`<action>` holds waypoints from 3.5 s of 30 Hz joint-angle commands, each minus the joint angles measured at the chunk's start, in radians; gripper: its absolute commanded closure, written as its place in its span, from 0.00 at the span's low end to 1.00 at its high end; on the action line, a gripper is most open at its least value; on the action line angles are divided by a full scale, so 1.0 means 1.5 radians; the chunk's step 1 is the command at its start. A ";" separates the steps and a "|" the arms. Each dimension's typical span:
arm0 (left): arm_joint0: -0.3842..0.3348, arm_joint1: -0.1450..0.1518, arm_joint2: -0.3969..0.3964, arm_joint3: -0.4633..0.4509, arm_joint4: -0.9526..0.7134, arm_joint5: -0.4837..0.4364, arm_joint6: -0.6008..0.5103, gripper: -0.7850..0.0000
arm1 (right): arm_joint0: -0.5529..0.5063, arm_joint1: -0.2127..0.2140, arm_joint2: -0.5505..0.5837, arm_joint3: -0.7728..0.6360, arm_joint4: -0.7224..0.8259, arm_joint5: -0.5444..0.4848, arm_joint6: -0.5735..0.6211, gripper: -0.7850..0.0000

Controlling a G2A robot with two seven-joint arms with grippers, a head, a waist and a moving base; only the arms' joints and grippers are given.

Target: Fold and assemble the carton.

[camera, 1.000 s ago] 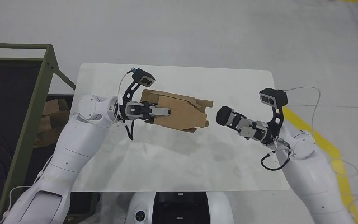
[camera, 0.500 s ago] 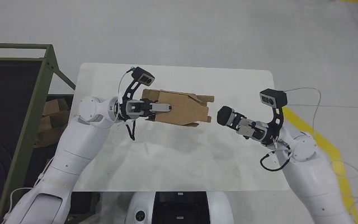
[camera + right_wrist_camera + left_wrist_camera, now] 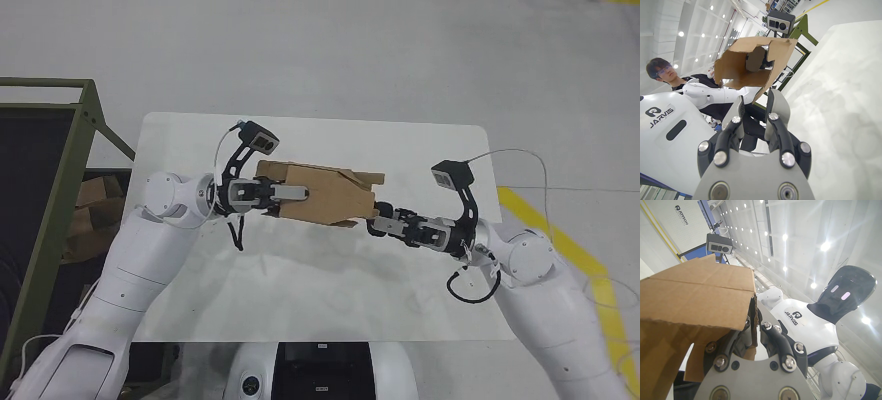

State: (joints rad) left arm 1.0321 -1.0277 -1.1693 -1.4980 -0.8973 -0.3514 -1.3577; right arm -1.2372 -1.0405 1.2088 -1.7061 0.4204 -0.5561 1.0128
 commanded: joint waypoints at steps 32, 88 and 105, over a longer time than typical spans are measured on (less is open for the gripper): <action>0.001 -0.013 -0.019 0.023 0.025 -0.018 0.016 1.00 | 0.021 -0.004 -0.025 0.009 0.004 0.018 0.020 1.00; -0.011 -0.027 -0.025 0.042 -0.041 0.102 -0.058 1.00 | -0.093 0.014 0.140 -0.107 -0.161 -0.131 -0.129 0.00; 0.002 -0.033 -0.015 0.018 -0.036 0.128 -0.023 1.00 | -0.102 0.012 0.123 -0.235 -0.360 -0.192 -0.191 0.00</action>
State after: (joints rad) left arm 1.0352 -1.0765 -1.1915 -1.4715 -0.9516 -0.1586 -1.3918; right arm -1.3983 -1.0231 1.4054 -2.0617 -0.1223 -0.8485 0.7171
